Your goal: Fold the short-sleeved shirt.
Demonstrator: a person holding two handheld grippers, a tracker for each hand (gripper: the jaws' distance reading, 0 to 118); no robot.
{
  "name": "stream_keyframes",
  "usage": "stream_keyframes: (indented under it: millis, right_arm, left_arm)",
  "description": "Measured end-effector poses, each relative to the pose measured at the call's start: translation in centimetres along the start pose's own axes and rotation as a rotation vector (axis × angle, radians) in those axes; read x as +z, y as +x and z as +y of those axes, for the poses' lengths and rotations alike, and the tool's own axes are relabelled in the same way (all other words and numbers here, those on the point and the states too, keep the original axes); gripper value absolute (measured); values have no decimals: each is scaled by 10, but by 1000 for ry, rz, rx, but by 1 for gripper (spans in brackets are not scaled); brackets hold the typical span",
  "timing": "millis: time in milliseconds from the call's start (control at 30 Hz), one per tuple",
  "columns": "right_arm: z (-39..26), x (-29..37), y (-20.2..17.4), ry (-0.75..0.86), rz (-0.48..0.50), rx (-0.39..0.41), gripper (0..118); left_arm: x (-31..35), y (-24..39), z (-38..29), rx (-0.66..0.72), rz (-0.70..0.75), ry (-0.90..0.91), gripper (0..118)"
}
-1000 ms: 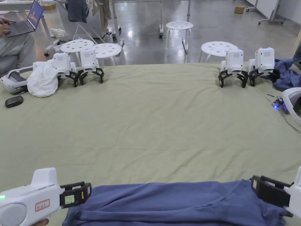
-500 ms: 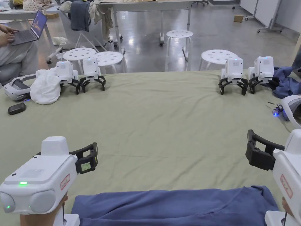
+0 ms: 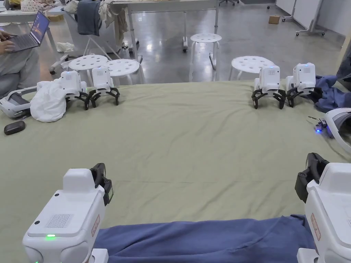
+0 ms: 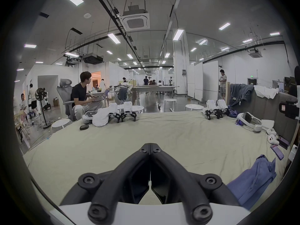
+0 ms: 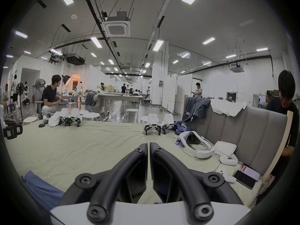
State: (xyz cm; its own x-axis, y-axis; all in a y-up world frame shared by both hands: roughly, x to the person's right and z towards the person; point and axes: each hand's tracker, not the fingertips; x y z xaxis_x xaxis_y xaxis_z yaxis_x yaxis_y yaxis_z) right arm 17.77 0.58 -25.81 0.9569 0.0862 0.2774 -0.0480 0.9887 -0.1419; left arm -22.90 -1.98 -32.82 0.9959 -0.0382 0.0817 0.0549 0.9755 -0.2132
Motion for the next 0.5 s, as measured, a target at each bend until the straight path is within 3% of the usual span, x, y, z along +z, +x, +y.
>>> stream_keyframes:
  millis: [500]
  right_arm:
    - [-3,8,-1,5,15,-1,4]
  left_arm:
    - [-6,-6,-4,-24,6,-12,0]
